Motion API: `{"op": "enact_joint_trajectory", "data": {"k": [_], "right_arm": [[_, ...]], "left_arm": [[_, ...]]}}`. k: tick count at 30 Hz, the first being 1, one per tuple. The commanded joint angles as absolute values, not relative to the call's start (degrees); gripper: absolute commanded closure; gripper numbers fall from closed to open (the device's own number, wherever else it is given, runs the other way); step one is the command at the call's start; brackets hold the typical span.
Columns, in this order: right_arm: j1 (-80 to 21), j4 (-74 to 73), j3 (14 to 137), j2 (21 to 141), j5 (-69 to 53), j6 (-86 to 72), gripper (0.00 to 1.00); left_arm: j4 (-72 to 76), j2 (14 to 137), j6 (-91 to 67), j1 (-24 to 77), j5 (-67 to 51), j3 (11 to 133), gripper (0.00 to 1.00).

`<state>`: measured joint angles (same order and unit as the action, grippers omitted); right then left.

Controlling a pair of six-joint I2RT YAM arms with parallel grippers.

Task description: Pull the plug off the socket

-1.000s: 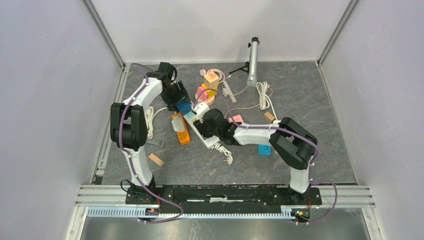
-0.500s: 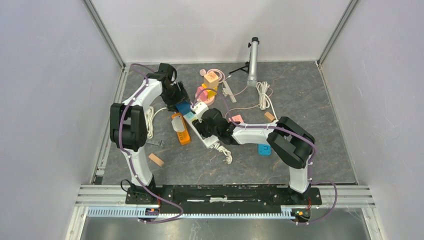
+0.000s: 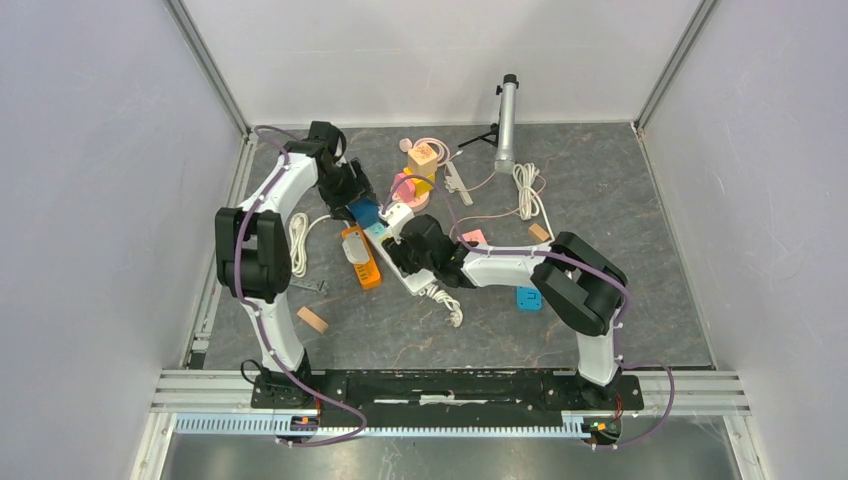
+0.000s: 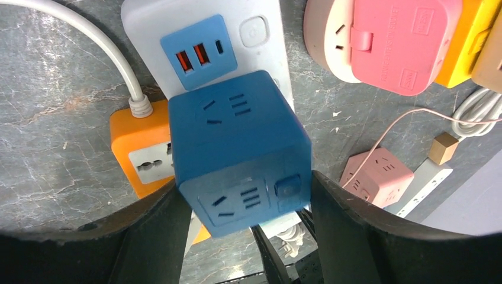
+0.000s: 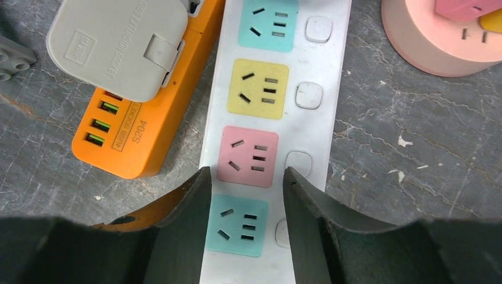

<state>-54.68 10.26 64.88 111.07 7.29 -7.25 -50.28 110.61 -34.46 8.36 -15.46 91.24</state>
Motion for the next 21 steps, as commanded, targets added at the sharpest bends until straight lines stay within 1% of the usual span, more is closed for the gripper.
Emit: {"op": "enact_joint_trajectory", "data": {"k": [1, 6, 10, 15, 21], "right_arm": [[-54.49, -7.32, 61.38, 119.73, 4.48, -7.06, 0.47], [-54.52, -7.84, 62.14, 120.19, 4.39, -7.18, 0.47], [-54.43, -7.75, 61.84, 119.92, 4.52, -7.14, 0.47], [-54.32, -7.82, 61.41, 119.71, 4.9, -7.8, 0.44], [-54.34, -7.4, 61.18, 119.38, 4.88, -8.04, 0.42]], "left_arm": [[-49.49, 102.77, -34.98, 9.43, -25.99, 93.47, 0.66], [-46.64, 102.46, -36.07, 10.81, -25.01, 88.06, 0.67], [-47.59, 102.62, -34.63, 10.66, -20.6, 88.24, 0.66], [-49.73, 102.72, -33.88, 10.26, -16.05, 91.52, 0.39], [-50.74, 103.1, -33.98, 9.94, -11.52, 94.7, 0.17]]}}
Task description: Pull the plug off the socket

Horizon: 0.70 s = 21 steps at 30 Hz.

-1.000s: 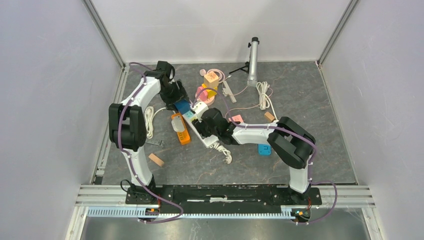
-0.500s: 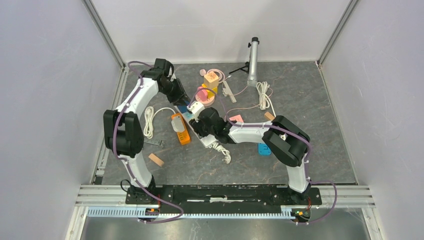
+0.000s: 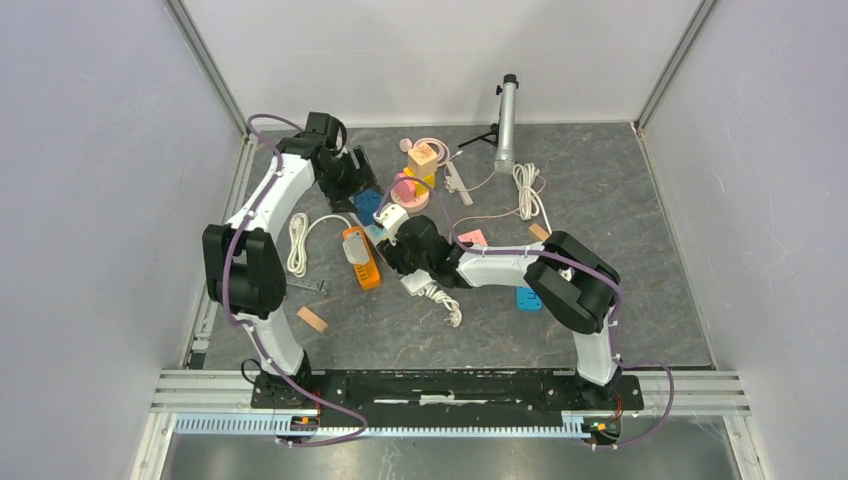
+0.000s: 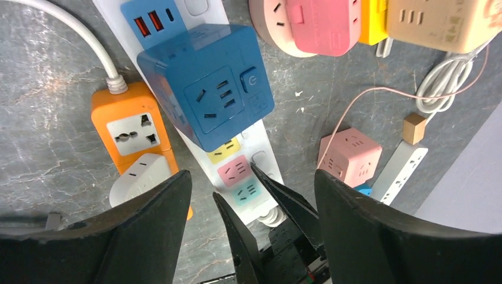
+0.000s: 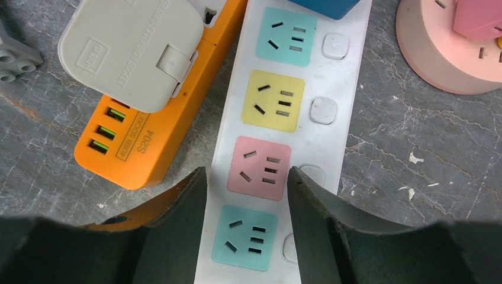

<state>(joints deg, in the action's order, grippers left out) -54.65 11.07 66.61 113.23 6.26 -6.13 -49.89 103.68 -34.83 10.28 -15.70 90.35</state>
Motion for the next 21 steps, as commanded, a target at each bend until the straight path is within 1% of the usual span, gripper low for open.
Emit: {"op": "enact_joint_trajectory", "data": {"k": [1, 4, 6, 13, 21], "right_arm": [[-54.31, -7.23, 61.1, 119.35, 4.87, -8.03, 0.42], [-54.29, -6.95, 60.87, 119.07, 4.69, -7.91, 0.42], [-54.23, -6.94, 60.86, 119.09, 4.71, -7.69, 0.42], [-54.32, -6.67, 60.87, 118.95, 5.1, -7.42, 0.41], [-54.32, -6.87, 60.71, 118.92, 4.66, -7.44, 0.42]], "left_arm": [[-50.79, 103.41, -33.86, 9.93, -10.91, 95.25, 0.14], [-50.85, 105.7, -32.76, 10.02, -9.03, 96.89, 0.04], [-51.29, 107.74, -31.79, 10.14, -8.04, 98.2, 0.0], [-51.43, 111.97, -31.45, 11.33, -2.29, 98.88, 0.0], [-51.43, 116.39, -31.78, 11.51, -2.03, 100.01, 0.0]]}}
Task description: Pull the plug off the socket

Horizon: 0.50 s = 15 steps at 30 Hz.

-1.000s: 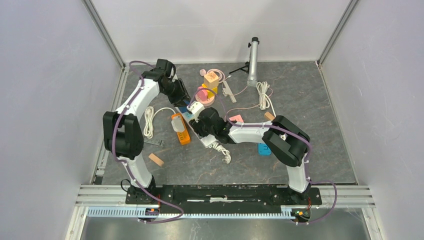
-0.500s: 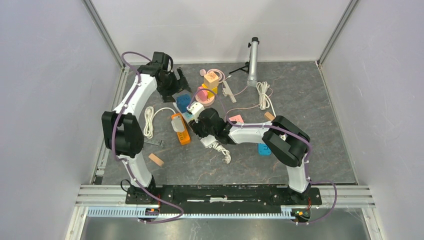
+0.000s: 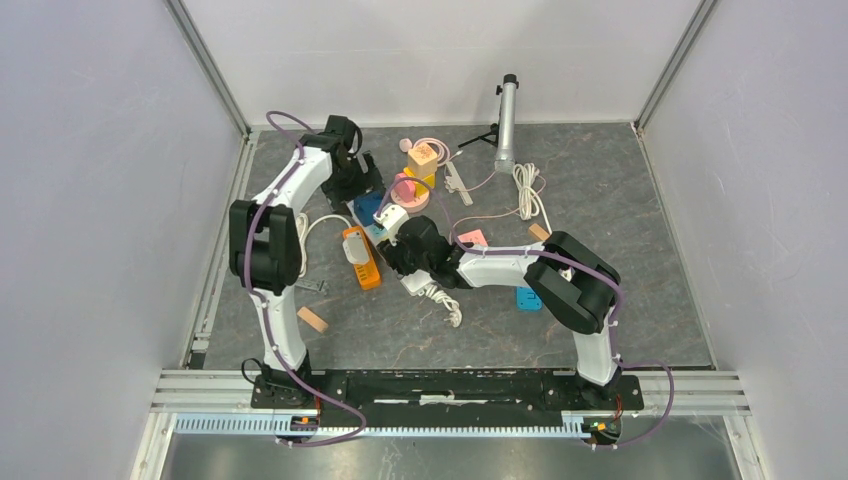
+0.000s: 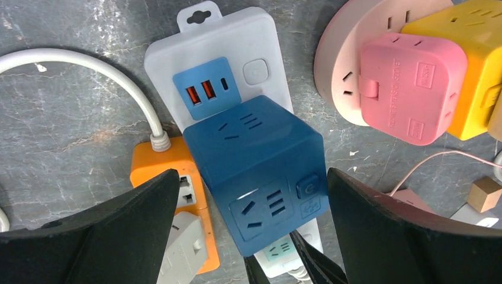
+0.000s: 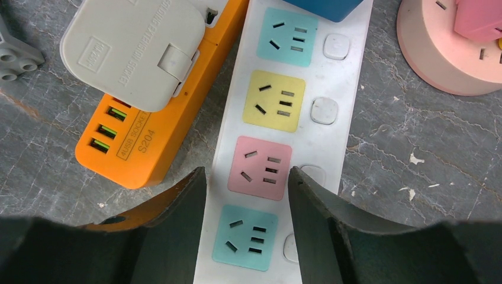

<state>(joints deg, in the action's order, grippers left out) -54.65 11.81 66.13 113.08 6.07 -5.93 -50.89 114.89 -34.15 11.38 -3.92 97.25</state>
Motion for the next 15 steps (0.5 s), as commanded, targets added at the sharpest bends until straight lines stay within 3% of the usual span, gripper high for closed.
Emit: {"op": "enact_joint_trajectory", "data": {"k": [1, 7, 15], "right_arm": [[-54.27, -6.81, 60.66, 118.83, 4.67, -7.45, 0.42], [-54.32, -6.86, 60.7, 118.8, 4.57, -7.48, 0.42], [-54.35, -7.03, 60.55, 118.87, 4.63, -7.54, 0.43]], "left_arm": [[-51.42, 116.78, -31.88, 11.51, -2.02, 100.11, 0.0], [-51.52, 118.25, -31.75, 11.51, -3.08, 100.38, 0.11], [-53.09, 115.87, -30.67, 11.51, -3.76, 101.16, 0.64]]}}
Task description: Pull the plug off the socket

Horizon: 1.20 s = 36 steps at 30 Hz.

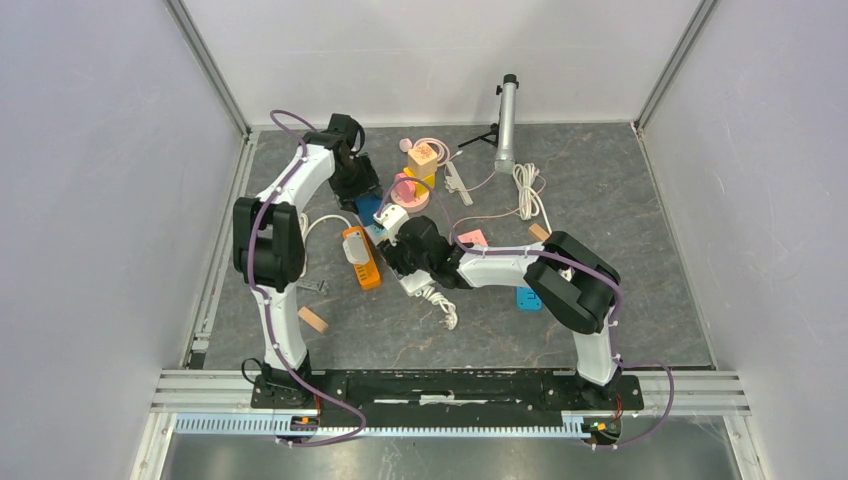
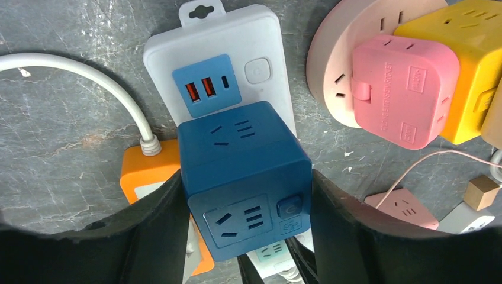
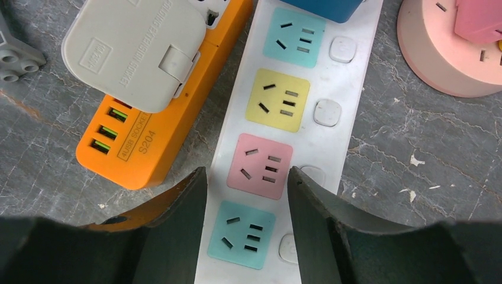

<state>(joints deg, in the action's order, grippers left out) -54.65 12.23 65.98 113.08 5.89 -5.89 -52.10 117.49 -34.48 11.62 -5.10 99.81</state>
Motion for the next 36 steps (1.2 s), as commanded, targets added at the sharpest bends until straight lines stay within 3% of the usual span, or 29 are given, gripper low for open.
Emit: {"op": "enact_joint_trajectory", "data": {"k": [1, 9, 15, 36], "right_arm": [[-54.32, -7.19, 60.47, 118.92, 5.13, -7.5, 0.43], [-54.37, -7.91, 60.09, 119.5, 6.07, -6.81, 0.45], [-54.34, -8.0, 59.42, 119.62, 6.45, -7.33, 0.45], [-54.35, -7.91, 59.38, 119.76, 6.33, -7.75, 0.46]], "left_arm": [[-53.12, 114.89, -30.52, 11.51, -3.93, 101.21, 0.69], [-55.75, 111.51, -29.71, 11.43, -6.77, 102.32, 0.92], [-56.1, 108.38, -29.91, 11.43, -7.01, 101.45, 0.98], [-57.49, 105.07, -30.34, 9.72, -10.56, 104.61, 0.98]]}}
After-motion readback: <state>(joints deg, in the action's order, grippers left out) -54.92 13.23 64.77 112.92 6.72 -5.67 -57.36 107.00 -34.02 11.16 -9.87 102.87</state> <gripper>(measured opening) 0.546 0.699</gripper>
